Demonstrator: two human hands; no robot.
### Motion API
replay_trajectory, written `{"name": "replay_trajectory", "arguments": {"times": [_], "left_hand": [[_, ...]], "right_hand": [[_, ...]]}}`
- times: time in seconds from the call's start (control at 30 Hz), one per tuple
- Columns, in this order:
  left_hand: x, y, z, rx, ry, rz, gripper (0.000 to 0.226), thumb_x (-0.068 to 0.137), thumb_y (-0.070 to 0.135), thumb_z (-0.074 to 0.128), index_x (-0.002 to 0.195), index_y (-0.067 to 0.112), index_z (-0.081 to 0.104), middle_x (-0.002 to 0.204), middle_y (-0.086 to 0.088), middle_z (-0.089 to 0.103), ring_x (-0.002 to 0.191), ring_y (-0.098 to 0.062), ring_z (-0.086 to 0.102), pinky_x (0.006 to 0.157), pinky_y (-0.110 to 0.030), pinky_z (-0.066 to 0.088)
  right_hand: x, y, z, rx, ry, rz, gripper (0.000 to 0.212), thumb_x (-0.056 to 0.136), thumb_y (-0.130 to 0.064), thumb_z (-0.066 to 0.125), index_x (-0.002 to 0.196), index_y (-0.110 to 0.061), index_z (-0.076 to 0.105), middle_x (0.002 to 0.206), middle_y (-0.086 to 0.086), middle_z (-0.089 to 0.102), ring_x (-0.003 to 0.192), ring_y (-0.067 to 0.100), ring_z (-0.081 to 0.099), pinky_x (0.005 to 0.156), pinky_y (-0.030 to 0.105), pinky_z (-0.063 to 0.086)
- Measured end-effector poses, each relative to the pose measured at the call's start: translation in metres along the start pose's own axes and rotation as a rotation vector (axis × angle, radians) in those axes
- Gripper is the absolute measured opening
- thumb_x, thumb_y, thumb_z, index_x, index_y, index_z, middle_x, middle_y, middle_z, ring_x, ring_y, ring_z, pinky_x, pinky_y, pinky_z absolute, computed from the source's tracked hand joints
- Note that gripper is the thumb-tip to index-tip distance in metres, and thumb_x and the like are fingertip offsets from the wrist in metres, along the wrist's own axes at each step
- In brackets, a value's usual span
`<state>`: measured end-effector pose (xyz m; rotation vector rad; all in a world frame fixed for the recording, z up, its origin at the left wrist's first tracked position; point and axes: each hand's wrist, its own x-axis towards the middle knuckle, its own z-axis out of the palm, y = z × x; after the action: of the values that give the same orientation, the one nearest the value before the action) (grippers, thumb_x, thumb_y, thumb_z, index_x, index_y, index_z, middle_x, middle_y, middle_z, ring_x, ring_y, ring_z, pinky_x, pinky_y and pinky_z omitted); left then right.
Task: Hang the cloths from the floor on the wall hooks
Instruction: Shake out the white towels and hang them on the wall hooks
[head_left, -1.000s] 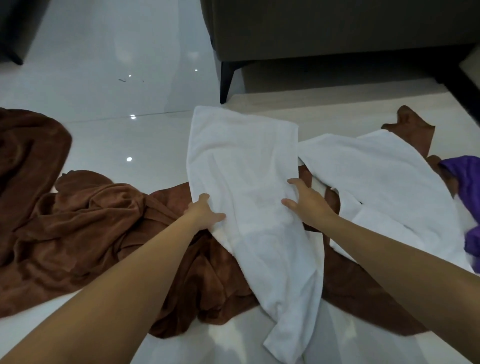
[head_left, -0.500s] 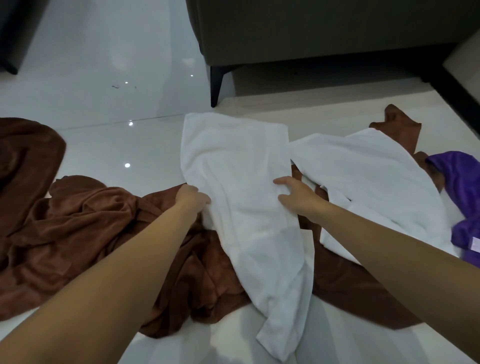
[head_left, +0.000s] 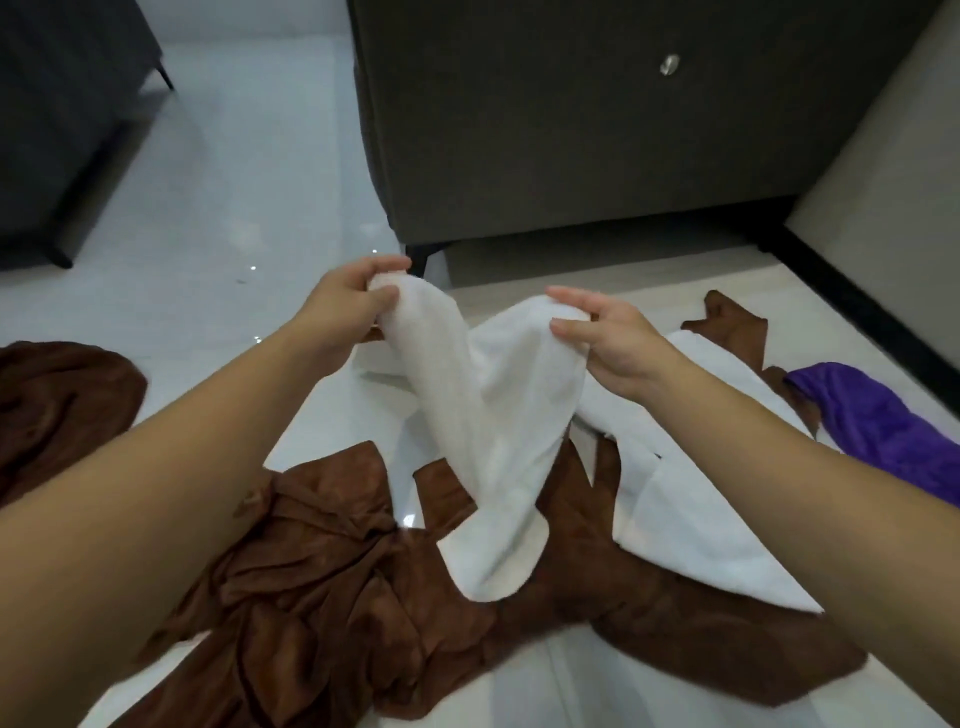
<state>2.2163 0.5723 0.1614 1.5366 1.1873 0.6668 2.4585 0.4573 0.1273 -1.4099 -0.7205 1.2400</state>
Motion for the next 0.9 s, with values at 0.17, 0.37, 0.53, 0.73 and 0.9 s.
{"name": "replay_trajectory", "arguments": {"times": [0.17,0.37,0.53,0.73,0.9], "left_hand": [[-0.004,0.031,-0.012,0.229,-0.065,0.181,0.071,0.085,-0.005,0.065,0.141,0.034,0.043,0.133,0.002,0.048,0.118,-0.022,0.052,0.100,-0.040,0.047],[-0.009,0.015,-0.009,0.598,0.025,0.215,0.035,0.096,0.000,0.051,0.121,0.021,0.063,0.120,-0.003,0.058,0.106,-0.022,0.052,0.092,-0.033,0.044],[-0.002,-0.004,-0.017,0.627,0.024,0.171,0.036,0.098,0.000,0.045,0.120,0.024,0.061,0.124,-0.008,0.055,0.104,-0.026,0.051,0.086,-0.032,0.046],[0.007,-0.002,-0.020,0.272,0.245,-0.033,0.022,0.100,0.014,0.050,0.104,0.023,0.069,0.123,-0.005,0.053,0.114,-0.030,0.050,0.097,-0.040,0.046],[0.013,-0.003,-0.043,-0.152,0.228,-0.123,0.022,0.096,0.010,0.052,0.095,0.023,0.070,0.120,-0.005,0.060,0.113,-0.025,0.054,0.091,-0.038,0.049]], "right_hand": [[-0.002,-0.050,0.003,-0.035,0.073,-0.110,0.033,0.092,-0.009,0.064,0.124,-0.015,0.063,0.120,0.006,0.064,0.107,0.021,0.065,0.092,0.034,0.056],[-0.009,-0.044,-0.004,-0.454,0.202,-0.223,0.043,0.094,-0.010,0.061,0.133,-0.026,0.057,0.131,-0.005,0.050,0.120,0.018,0.049,0.096,0.032,0.050],[-0.009,-0.019,-0.014,-0.754,0.140,-0.197,0.072,0.091,-0.018,0.066,0.150,-0.034,0.028,0.152,-0.003,0.031,0.131,0.022,0.039,0.102,0.041,0.046],[0.000,-0.018,-0.033,-0.412,-0.010,-0.034,0.034,0.091,-0.010,0.065,0.121,-0.027,0.063,0.128,0.007,0.057,0.116,0.024,0.058,0.095,0.037,0.054],[0.006,-0.025,-0.041,-0.329,0.094,-0.122,0.023,0.095,-0.009,0.059,0.104,-0.029,0.066,0.121,0.005,0.060,0.111,0.023,0.059,0.094,0.038,0.054]]}}
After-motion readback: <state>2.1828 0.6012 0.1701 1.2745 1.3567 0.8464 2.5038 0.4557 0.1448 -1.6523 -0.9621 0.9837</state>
